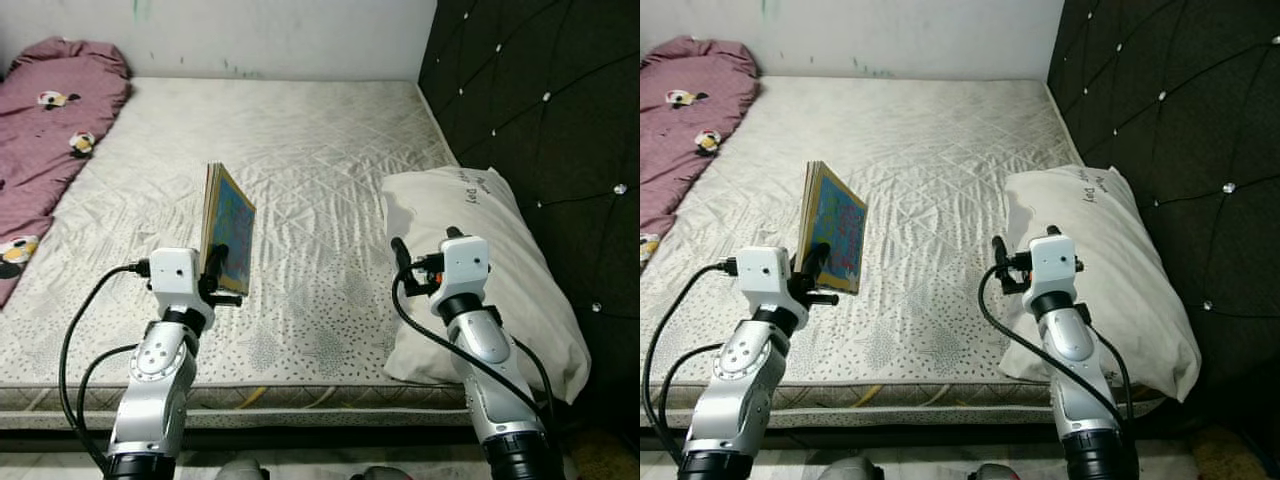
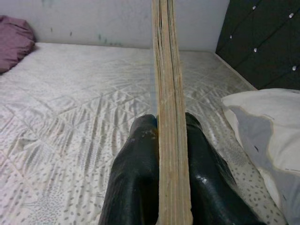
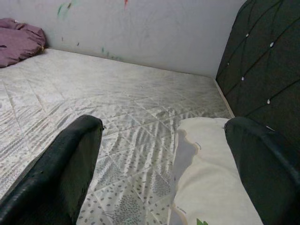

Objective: Clean up the room

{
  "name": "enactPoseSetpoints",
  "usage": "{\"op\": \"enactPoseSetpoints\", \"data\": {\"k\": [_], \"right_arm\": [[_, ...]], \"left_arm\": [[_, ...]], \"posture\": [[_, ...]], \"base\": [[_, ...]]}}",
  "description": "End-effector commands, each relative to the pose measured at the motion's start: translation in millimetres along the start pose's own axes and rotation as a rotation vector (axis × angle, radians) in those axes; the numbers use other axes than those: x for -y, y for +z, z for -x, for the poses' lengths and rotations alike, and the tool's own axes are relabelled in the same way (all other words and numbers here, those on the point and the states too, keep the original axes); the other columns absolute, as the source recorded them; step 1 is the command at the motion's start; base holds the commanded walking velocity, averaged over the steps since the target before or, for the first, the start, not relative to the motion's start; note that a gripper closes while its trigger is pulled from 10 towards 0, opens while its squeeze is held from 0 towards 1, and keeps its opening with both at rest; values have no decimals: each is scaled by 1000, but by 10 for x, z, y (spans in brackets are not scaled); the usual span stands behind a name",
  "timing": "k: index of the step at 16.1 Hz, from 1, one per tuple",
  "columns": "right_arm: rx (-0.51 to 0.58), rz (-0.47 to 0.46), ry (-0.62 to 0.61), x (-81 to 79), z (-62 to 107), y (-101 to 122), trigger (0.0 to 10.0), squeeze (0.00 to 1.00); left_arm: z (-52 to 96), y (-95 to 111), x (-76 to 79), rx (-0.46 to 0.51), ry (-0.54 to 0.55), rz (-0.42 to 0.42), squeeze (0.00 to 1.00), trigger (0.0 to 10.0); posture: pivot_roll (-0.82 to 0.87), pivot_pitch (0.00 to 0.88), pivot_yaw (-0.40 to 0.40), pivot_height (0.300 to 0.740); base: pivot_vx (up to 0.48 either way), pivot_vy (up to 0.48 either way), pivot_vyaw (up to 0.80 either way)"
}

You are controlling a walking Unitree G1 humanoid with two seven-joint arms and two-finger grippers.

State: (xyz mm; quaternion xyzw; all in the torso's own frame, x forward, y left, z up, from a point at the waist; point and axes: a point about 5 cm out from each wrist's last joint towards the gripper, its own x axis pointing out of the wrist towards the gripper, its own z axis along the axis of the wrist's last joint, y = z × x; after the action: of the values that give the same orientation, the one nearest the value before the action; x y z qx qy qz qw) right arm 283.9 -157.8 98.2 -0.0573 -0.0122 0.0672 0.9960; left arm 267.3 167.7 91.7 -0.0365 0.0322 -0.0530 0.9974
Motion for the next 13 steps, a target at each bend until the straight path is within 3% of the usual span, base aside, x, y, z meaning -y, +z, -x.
{"op": "enactPoseSetpoints", "data": {"k": [1,6,13], "right_arm": [[9,4,2,-3,8,20,10000,0],[11,0,3,-4,11,16,10000,0],[10,-1,10,-15,15,7,10000,0]], "left_arm": [[-41,145,6,54,-11,-8,0,10000],[-57,154,2,57,-8,-13,0,10000],[-62,171,-2,63,-16,-2,0,10000]], "posture": [[-29,0,4,692],[-30,0,4,629],[-28,0,3,624]], "base": [[0,0,0],[0,0,0],[0,0,0]]}}
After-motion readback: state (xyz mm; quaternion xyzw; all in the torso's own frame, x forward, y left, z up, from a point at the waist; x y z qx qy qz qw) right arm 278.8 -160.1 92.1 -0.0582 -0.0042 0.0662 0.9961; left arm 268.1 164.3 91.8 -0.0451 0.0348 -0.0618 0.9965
